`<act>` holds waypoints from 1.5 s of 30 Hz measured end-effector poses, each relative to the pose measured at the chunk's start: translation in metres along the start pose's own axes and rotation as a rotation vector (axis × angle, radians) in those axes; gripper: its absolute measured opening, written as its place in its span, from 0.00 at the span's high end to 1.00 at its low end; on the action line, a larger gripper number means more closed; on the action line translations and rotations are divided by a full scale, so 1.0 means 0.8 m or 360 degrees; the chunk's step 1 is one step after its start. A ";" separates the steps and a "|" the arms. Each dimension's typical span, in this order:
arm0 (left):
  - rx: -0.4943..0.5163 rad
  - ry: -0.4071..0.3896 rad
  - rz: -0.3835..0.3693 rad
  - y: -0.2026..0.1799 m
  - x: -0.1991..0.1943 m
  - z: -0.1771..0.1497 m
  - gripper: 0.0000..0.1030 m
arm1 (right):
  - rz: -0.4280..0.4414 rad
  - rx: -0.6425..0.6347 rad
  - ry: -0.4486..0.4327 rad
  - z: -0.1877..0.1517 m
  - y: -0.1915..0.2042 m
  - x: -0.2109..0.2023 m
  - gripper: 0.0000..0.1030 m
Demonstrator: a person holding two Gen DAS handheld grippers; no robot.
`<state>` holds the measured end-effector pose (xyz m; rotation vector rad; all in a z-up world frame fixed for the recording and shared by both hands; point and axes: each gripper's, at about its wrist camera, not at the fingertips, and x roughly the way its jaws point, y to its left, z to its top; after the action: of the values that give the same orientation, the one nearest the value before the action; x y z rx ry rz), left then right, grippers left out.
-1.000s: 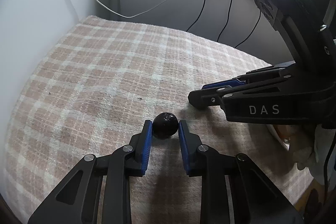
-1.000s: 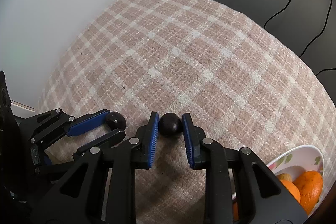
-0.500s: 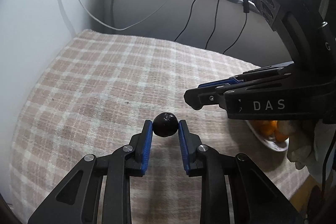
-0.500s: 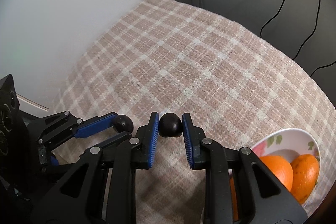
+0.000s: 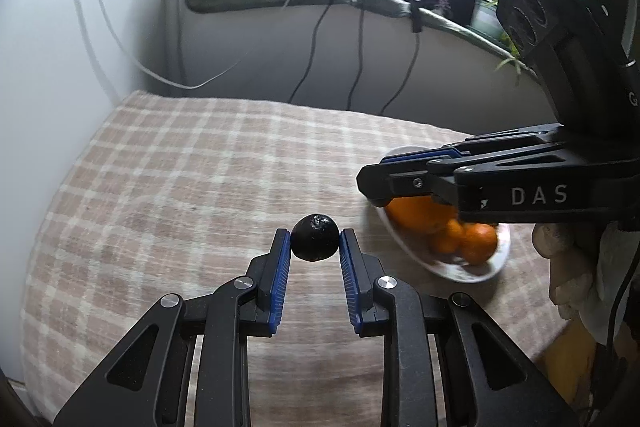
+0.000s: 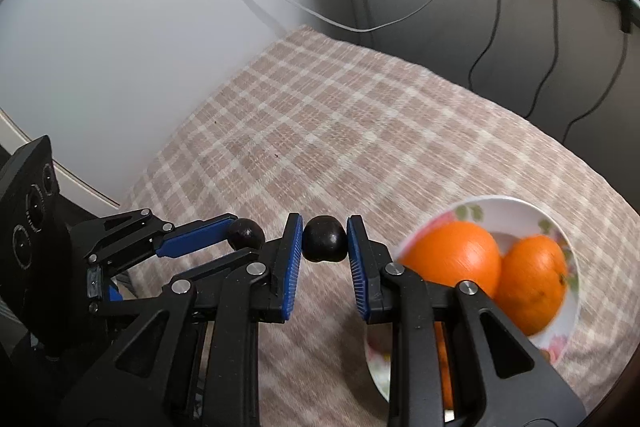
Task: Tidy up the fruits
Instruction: 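Carry the plum in the left tool and plum in the right tool over the plate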
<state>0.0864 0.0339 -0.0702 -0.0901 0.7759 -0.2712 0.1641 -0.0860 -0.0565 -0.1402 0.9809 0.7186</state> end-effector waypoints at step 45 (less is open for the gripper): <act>0.0222 0.0040 -0.0239 -0.150 0.036 0.011 0.77 | -0.0181 0.0371 -0.0260 -0.117 -0.156 -0.109 0.77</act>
<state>0.0873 -0.0899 -0.0619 -0.0136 0.7741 -0.4687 0.1437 -0.2632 -0.0658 0.0656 0.8853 0.4991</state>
